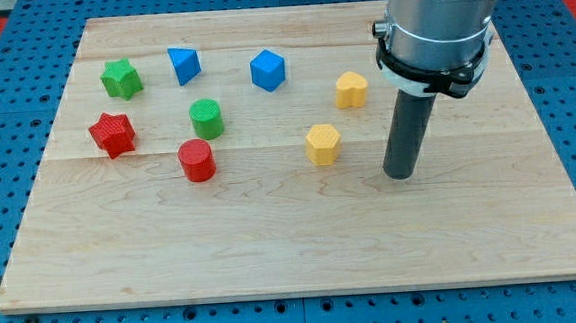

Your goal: Point your arm to the right of the yellow hexagon

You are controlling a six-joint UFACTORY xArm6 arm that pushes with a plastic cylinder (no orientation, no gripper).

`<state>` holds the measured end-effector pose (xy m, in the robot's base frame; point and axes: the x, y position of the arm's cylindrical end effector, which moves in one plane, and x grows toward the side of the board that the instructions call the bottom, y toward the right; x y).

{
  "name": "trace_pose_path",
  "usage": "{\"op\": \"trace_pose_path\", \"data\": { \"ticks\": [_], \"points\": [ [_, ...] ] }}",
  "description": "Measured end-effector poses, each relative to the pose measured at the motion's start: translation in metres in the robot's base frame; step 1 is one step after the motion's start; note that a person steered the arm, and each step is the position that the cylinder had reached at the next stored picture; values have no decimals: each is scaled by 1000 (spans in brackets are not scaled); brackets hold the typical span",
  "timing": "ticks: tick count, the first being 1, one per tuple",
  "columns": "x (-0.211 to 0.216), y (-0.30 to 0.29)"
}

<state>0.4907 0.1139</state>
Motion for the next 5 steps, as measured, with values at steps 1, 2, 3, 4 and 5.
{"op": "trace_pose_path", "data": {
  "ticks": [1, 2, 3, 4, 5],
  "points": [
    [0, 1],
    [0, 4],
    [-2, 8],
    [-52, 7],
    [-87, -17]
  ]
}}
